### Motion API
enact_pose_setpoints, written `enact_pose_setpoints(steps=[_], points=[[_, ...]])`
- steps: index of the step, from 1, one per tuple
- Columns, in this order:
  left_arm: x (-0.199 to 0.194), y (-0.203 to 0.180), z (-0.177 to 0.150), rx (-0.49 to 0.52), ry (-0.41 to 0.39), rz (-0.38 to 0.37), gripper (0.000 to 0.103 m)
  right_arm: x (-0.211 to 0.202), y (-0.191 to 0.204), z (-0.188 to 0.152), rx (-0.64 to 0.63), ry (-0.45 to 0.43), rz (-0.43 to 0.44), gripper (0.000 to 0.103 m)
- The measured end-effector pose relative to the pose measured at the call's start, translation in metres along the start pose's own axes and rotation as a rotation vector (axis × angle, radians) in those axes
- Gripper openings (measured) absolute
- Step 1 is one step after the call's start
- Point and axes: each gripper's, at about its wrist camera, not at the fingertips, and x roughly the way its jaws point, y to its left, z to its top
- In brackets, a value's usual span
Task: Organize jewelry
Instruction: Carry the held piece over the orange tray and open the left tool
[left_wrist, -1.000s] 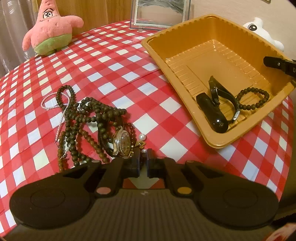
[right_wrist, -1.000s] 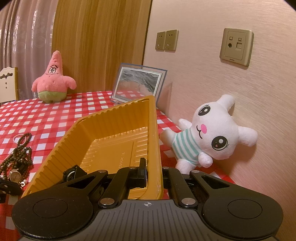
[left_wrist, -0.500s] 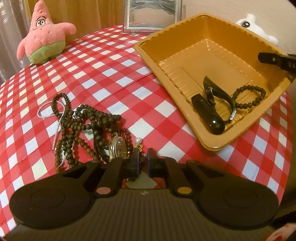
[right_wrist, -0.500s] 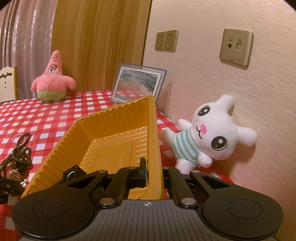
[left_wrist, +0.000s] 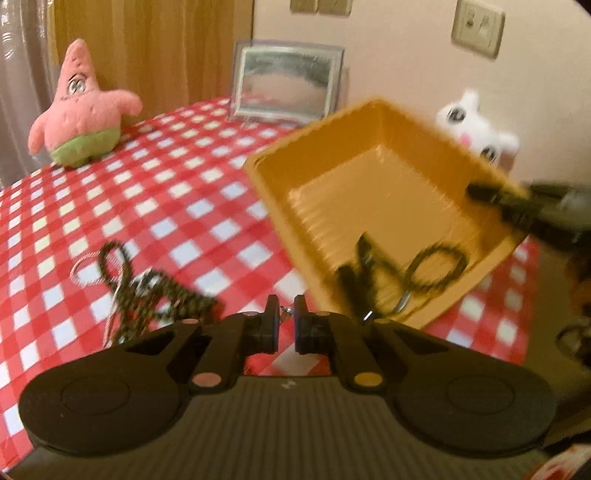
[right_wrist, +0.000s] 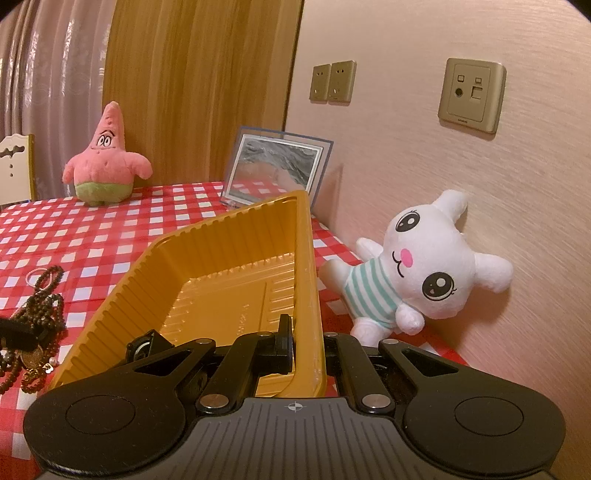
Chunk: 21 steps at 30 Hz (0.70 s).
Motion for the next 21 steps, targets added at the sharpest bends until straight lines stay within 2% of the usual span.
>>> enact_pose_setpoints(steps=[5,11,21], points=[[0.004,-0.015,0.023,-0.039,-0.031,-0.103,0.006,0.000,0.000,0.000,-0.006,-0.004,0.001,0.004],[0.024,-0.043,0.039,-0.025,-0.033,-0.189,0.006,-0.001,0.002,-0.002,-0.012,-0.008,0.005,0.004],[0.057,-0.069,0.048,-0.016,0.001,-0.239,0.007,-0.002,0.002,-0.001,-0.012,-0.013,0.013,0.004]])
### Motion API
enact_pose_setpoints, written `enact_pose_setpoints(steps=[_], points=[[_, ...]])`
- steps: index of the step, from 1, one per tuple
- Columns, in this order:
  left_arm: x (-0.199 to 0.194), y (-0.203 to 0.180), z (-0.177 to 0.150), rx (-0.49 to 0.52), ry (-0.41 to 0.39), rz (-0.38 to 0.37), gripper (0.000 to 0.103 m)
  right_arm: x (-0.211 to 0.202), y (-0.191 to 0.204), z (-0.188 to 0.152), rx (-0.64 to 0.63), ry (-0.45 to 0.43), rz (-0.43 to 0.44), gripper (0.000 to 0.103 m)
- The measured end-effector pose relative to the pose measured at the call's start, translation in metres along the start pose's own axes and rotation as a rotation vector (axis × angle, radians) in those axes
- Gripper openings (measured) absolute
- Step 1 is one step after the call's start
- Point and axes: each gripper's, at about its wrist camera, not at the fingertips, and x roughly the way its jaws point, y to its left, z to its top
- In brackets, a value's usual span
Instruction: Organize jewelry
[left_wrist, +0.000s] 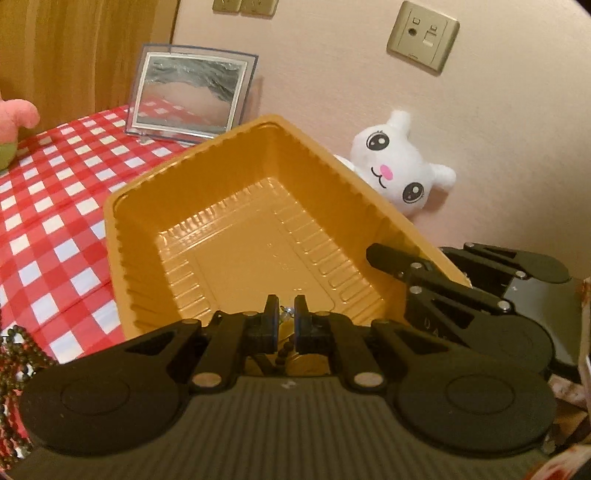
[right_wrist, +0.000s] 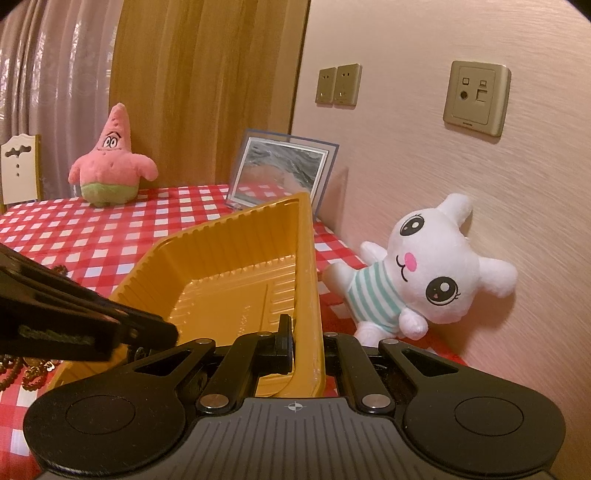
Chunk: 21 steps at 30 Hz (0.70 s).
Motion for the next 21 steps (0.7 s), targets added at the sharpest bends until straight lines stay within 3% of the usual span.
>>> enact_pose_setpoints(steps=[3,5,8,12,17,21], points=[[-0.004,0.000,0.001,-0.017,-0.014,0.004,0.007,0.000,0.000,0.000,0.000,-0.001,0.002,0.004],[-0.011,0.002,0.004,-0.025,-0.032,0.007,0.019,0.000,0.000,0.000,0.000,-0.002,0.003,0.004],[-0.026,0.007,0.010,-0.047,-0.074,0.014,0.025,0.001,0.000,0.001,0.001,-0.001,0.003,0.004],[-0.050,0.018,0.015,-0.072,-0.126,0.042,0.027,0.001,0.000,0.001,-0.001,-0.003,0.003,0.004],[-0.083,0.042,0.013,-0.126,-0.173,0.119,0.027,0.002,0.001,0.001,-0.003,-0.004,0.003,0.004],[-0.107,0.062,0.001,-0.135,-0.179,0.222,0.027,0.003,0.002,0.002,-0.003,-0.005,0.001,0.004]])
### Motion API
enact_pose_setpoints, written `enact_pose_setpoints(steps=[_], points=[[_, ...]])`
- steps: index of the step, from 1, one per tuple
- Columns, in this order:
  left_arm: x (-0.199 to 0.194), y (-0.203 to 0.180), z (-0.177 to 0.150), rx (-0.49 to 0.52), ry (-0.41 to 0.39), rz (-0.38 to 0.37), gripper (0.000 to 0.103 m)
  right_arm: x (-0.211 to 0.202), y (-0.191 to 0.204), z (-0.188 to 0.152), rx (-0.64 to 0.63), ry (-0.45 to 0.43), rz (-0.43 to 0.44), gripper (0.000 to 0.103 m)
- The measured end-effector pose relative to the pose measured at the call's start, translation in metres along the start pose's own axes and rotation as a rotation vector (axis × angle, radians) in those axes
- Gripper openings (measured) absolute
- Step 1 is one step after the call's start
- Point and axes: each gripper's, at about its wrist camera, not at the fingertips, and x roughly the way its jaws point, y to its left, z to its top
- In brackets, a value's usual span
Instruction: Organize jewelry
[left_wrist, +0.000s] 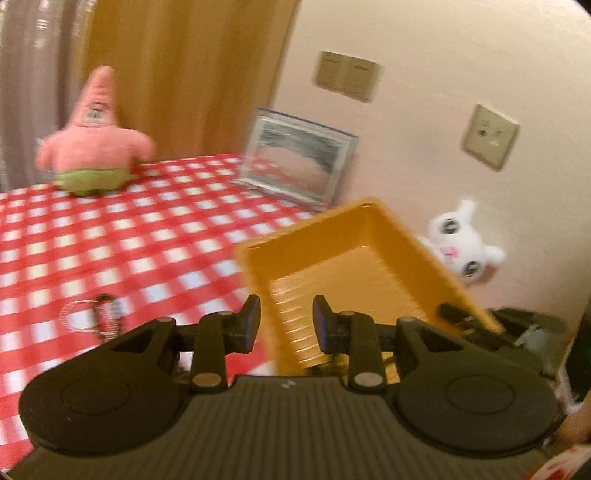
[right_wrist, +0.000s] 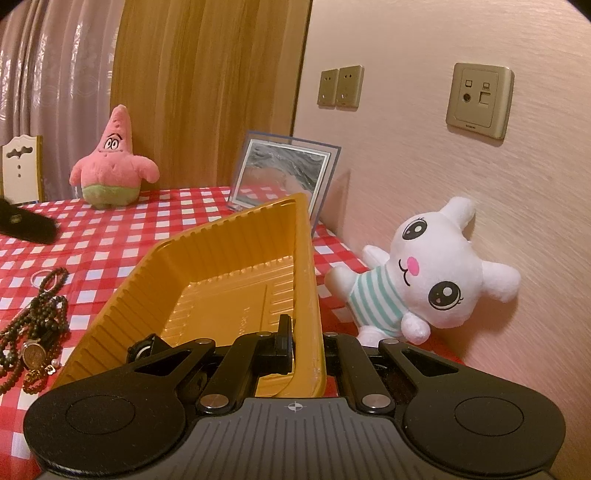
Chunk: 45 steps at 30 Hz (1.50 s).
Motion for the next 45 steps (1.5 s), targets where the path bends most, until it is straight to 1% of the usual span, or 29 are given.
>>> enact_pose_setpoints(steps=[3,5,9,12,18,24,26,33,35,37,40,45], points=[[-0.011,0.016,-0.010,0.010,0.012,0.074,0.027,0.000,-0.001,0.000,-0.001,0.000,-0.001,0.004],[-0.015,0.025,-0.018,0.012,0.028,0.105,0.027,0.001,0.000,0.001,-0.001,0.001,-0.002,0.004],[-0.021,0.039,-0.037,0.004,0.068,0.141,0.027,0.001,0.000,0.001,-0.003,0.001,-0.003,0.004],[-0.022,0.042,-0.051,0.029,0.099,0.157,0.027,0.001,0.000,0.002,-0.005,0.002,-0.004,0.004],[-0.017,0.037,-0.071,0.071,0.155,0.134,0.027,0.001,0.000,0.002,-0.008,0.003,-0.007,0.004],[-0.006,0.025,-0.083,0.130,0.179,0.103,0.026,0.000,0.000,0.002,-0.010,0.002,-0.009,0.004],[0.000,0.020,-0.085,0.154,0.185,0.090,0.024,0.000,0.000,0.002,-0.012,0.002,-0.011,0.004],[0.026,0.011,-0.088,0.229,0.200,0.080,0.021,-0.003,0.000,0.001,-0.012,0.006,-0.017,0.004],[0.033,0.011,-0.087,0.241,0.205,0.079,0.019,-0.003,0.000,0.001,-0.012,0.006,-0.017,0.004],[0.040,0.011,-0.087,0.251,0.211,0.087,0.019,-0.003,0.000,0.001,-0.012,0.006,-0.016,0.004],[0.050,0.011,-0.085,0.256,0.220,0.099,0.015,-0.003,0.000,0.001,-0.015,0.003,-0.016,0.004],[0.063,0.010,-0.083,0.267,0.234,0.102,0.012,-0.003,0.000,0.001,-0.014,0.005,-0.016,0.004]])
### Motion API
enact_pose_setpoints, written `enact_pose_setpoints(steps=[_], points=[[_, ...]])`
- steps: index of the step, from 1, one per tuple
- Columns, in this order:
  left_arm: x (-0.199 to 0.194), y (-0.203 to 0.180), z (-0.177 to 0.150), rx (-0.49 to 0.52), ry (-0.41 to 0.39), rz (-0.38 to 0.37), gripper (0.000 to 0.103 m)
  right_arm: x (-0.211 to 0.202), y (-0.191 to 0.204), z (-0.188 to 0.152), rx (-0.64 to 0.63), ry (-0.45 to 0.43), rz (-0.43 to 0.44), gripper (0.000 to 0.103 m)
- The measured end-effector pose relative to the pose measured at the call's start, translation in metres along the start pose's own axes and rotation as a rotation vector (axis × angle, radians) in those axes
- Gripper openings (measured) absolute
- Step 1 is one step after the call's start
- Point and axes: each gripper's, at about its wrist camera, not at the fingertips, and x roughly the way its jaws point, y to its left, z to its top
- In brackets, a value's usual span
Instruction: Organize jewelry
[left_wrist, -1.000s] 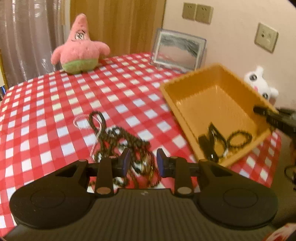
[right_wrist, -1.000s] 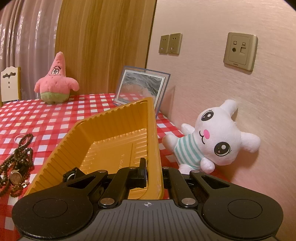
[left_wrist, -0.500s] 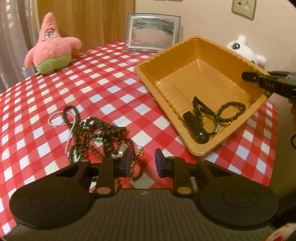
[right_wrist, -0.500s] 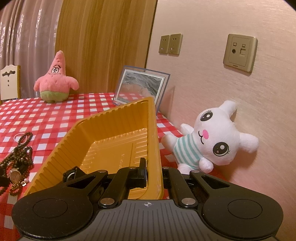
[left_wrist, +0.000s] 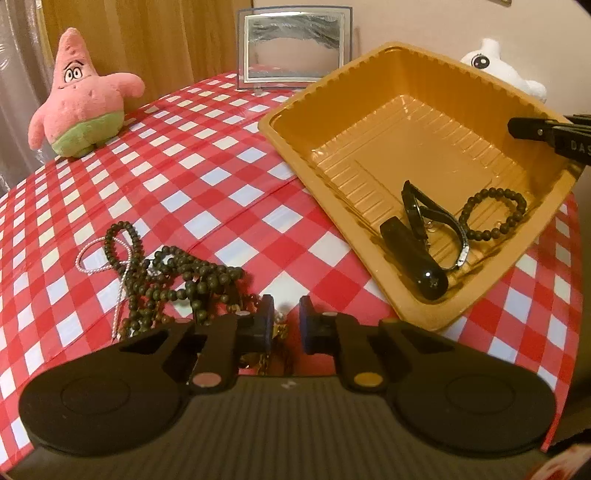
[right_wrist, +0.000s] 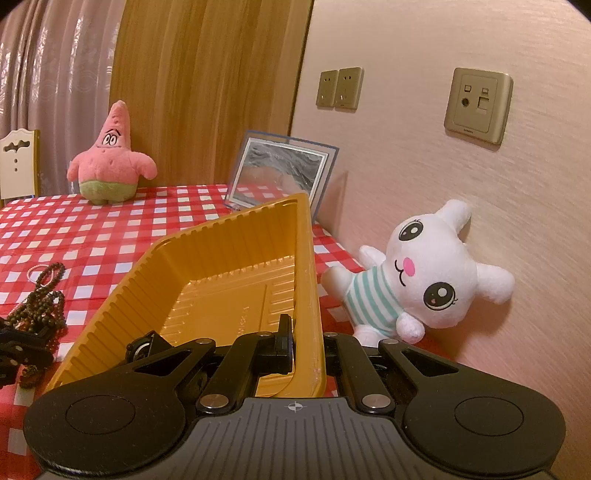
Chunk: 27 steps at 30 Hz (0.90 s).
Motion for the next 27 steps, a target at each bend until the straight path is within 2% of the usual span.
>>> enact_pose_setpoints(steps=[10,15,20,27], points=[[0.016,-0.001,0.000,0.005,0.043,0.013,0.008,0.000,-0.001,0.000,0.005,0.003,-0.001,0.004],[0.016,0.000,0.001,-0.007,0.038,0.013,0.007,0.000,-0.001,0.000,0.004,0.003,0.000,0.004],[-0.003,0.002,0.011,-0.028,-0.015,-0.010,0.007,0.000,-0.001,0.000,0.005,0.004,0.000,0.004],[-0.039,-0.002,0.039,-0.071,-0.122,-0.096,0.007,0.000,-0.002,-0.001,0.006,0.001,0.003,0.004]])
